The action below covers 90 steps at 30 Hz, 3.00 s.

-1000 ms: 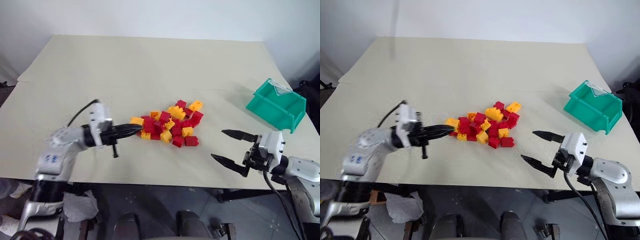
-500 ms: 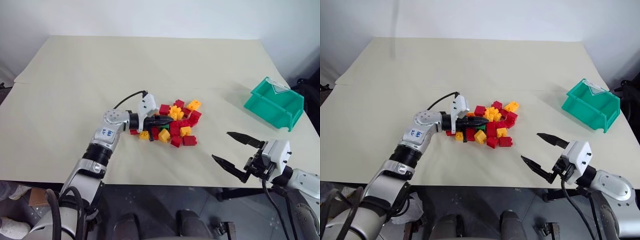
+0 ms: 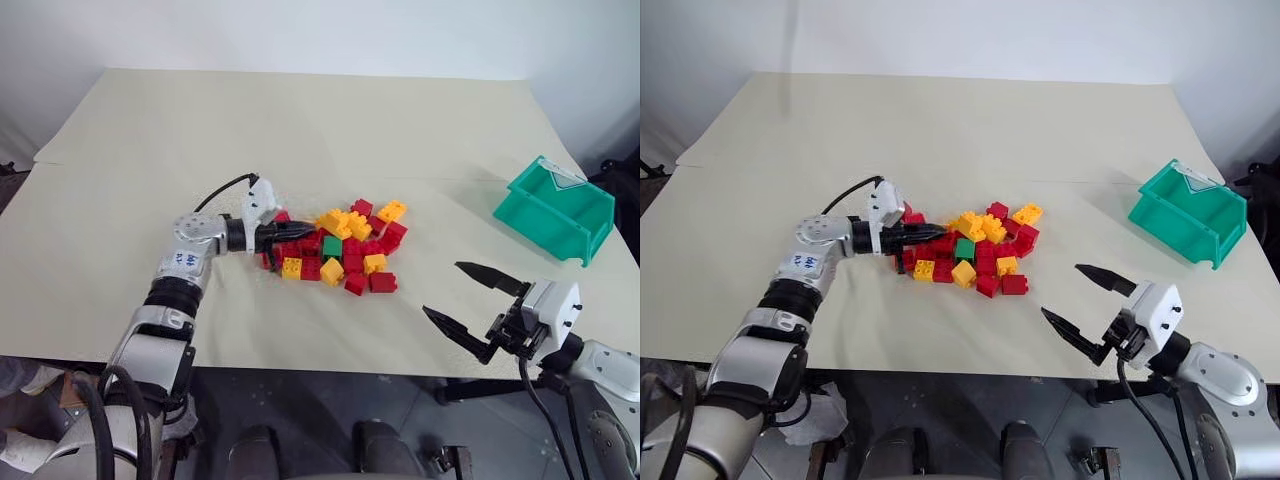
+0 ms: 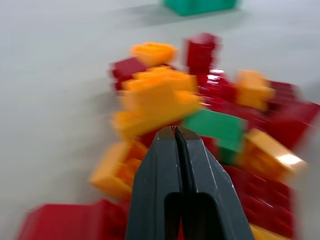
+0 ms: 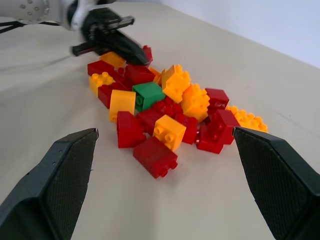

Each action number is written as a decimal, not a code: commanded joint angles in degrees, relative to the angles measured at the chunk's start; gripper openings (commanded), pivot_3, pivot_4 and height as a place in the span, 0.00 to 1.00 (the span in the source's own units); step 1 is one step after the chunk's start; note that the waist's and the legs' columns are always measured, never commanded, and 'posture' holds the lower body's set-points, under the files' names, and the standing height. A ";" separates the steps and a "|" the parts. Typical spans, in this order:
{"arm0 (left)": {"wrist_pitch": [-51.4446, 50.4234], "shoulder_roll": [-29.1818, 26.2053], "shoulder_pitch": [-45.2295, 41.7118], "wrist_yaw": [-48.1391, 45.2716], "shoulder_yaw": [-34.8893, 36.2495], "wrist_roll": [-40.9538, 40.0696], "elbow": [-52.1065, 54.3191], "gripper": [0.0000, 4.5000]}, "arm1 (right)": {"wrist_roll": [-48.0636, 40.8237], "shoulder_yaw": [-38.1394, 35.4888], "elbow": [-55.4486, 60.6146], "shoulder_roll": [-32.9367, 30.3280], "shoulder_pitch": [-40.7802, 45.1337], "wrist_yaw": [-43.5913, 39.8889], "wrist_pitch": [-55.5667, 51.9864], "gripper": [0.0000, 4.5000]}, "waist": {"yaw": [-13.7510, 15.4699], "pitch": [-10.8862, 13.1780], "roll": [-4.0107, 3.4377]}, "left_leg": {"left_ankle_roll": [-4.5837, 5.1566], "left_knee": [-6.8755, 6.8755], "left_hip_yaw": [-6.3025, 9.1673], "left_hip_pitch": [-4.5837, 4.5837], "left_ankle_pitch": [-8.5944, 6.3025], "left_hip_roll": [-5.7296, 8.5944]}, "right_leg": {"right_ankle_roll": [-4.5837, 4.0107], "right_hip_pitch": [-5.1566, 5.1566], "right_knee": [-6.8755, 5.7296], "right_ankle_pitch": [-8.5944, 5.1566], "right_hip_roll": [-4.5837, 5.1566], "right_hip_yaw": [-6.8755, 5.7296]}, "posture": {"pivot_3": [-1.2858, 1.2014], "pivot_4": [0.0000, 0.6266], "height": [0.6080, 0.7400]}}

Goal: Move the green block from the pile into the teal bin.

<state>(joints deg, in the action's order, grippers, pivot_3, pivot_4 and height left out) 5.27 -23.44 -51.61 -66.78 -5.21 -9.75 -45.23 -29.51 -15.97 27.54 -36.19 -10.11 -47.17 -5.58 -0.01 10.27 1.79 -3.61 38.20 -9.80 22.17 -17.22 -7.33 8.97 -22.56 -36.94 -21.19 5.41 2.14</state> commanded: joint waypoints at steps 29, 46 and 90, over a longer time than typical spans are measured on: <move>4.64 4.33 -13.63 12.75 2.45 6.15 -16.06 0.02 | -1.02 -0.90 5.13 -0.09 -0.38 2.44 -2.46 1.00 | 0.68 0.03 0.06 | 0.00 0.02 0.02 0.02 0.00 0.00 | 0.00 -0.03 -0.01 0.00 -0.01 -0.03 | 0.52 0.24 1.00; 8.39 -15.40 -1.10 -14.32 11.25 -1.96 -9.23 0.87 | -2.57 -5.26 4.09 -4.14 -0.77 -1.35 -3.96 1.00 | 1.01 0.03 0.05 | 0.01 -0.03 0.01 0.00 -0.02 -0.02 | 0.00 -0.02 -0.08 0.00 0.04 -0.14 | 0.52 0.24 1.00; 3.82 7.38 -19.44 -1.11 -6.85 16.78 -20.05 0.26 | -5.92 -6.43 7.33 -2.10 -1.55 3.61 -8.03 1.00 | 1.46 0.04 0.12 | 0.04 0.31 0.04 0.04 -0.04 -0.02 | 0.00 0.03 -0.08 0.00 0.04 -0.17 | 0.52 0.24 1.00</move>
<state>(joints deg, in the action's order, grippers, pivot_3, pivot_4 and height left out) 9.34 -16.49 -69.82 -67.76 -12.26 6.87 -64.24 -34.66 -20.61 33.35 -38.63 -11.68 -44.01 -14.14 1.45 10.32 1.91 -3.57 38.51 -9.77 22.21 -17.26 -7.35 8.97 -22.53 -37.02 -21.19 5.46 1.96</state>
